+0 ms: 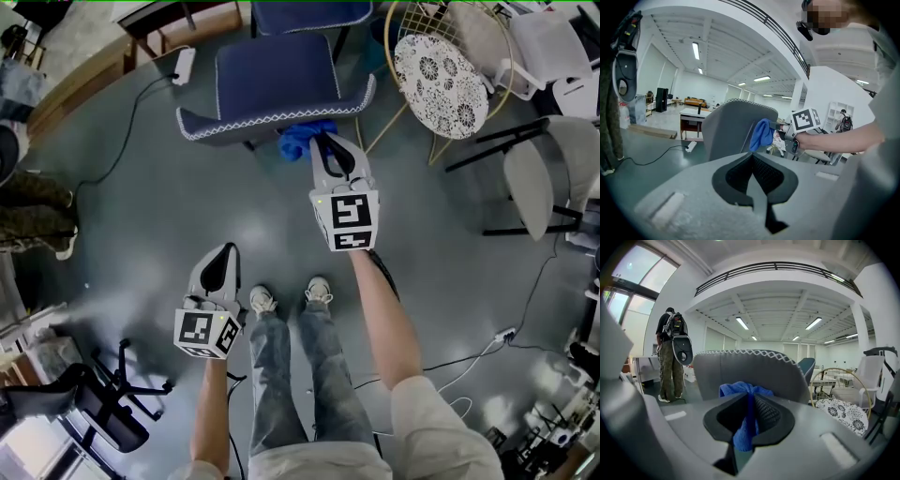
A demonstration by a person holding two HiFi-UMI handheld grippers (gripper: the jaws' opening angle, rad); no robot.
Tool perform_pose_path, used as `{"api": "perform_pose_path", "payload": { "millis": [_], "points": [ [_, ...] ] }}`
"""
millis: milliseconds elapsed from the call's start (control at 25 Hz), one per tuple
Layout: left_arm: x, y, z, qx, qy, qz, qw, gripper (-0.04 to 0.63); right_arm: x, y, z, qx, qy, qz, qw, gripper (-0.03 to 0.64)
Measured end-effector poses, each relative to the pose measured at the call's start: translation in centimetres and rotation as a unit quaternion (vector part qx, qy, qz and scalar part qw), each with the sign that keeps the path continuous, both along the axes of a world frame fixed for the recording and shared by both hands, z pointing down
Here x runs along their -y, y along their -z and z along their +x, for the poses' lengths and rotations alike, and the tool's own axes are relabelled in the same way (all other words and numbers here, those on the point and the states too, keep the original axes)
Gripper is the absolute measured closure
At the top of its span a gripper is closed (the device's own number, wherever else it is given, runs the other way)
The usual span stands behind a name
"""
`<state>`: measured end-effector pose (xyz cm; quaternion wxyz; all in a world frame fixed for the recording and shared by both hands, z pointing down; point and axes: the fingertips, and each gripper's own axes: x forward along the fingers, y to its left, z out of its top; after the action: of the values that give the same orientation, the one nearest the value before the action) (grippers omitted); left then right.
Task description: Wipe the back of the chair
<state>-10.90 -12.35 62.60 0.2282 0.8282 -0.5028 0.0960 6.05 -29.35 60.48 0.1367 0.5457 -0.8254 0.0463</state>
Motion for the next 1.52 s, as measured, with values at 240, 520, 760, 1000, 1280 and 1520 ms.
{"api": "perform_pose_path", "payload": {
  "millis": [240,520,760,1000,1280,1520],
  "points": [
    [-0.2,-0.3,1.3,0.006,-0.009,-0.005,0.9999,0.597,0.9,-0.6,4.8,-0.017,-0.021,0.0,1.0,0.577],
    [0.4,0.1,2.3,0.009,-0.015,0.001,0.9999,0.597,1.3,-1.5,8.5,-0.037,-0.038,-0.006,0.999,0.577],
    [-0.1,-0.2,1.9,0.008,-0.008,-0.003,0.9999,0.597,0.5,-1.4,8.4,-0.04,-0.037,-0.006,0.998,0.578],
    [-0.1,-0.1,0.6,0.005,0.0,-0.001,1.0,0.597,-1.1,-2.8,4.8,-0.035,-0.015,-0.015,0.999,0.578],
    [-0.9,-0.6,-3.3,0.001,0.024,-0.005,0.9997,0.597,-2.1,-3.8,-3.6,-0.016,0.028,-0.028,0.999,0.58],
    [-1.3,-1.1,-7.2,-0.001,0.047,-0.01,0.9988,0.597,-2.2,-4.2,-11.3,-0.002,0.066,-0.032,0.997,0.58]
  ]
}}
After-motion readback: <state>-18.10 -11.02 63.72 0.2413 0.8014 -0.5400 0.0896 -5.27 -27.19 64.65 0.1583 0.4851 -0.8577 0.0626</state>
